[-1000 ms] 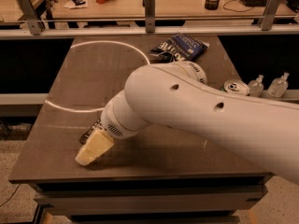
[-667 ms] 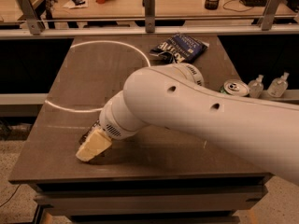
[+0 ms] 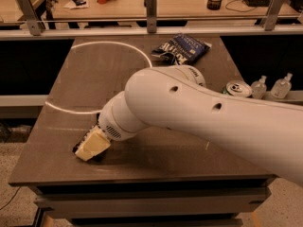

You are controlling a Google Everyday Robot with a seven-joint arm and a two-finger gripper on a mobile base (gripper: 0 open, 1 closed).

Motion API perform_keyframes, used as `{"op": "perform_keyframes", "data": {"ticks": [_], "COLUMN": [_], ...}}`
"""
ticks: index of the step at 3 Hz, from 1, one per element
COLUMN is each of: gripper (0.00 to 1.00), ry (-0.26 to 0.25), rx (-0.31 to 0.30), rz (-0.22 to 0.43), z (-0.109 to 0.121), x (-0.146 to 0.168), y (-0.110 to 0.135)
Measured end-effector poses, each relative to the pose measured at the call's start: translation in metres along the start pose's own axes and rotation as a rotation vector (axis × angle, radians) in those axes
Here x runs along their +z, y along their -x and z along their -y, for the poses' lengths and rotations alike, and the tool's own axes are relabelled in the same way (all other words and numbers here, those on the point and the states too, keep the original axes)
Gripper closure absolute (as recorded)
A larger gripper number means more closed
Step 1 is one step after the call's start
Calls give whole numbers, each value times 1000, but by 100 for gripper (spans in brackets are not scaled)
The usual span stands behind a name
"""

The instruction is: Move rxbar chocolate near blue chip bag

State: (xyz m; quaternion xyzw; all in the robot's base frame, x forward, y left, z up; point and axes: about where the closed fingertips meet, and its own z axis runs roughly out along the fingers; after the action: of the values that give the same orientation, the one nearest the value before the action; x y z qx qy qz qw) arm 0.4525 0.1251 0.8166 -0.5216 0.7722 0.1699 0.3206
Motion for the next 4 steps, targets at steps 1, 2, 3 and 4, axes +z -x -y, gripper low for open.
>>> {"op": "perform_keyframes", "data": {"ticks": [1, 2, 3, 4], "gripper": [86, 100, 100, 100], "ry": [0, 0, 0, -111], "rx": [0, 0, 0, -12], "rz": [0, 0, 0, 57], "z": [0, 0, 1, 33], "x": [-2, -4, -6, -37], "y": [2, 4, 5, 10]}}
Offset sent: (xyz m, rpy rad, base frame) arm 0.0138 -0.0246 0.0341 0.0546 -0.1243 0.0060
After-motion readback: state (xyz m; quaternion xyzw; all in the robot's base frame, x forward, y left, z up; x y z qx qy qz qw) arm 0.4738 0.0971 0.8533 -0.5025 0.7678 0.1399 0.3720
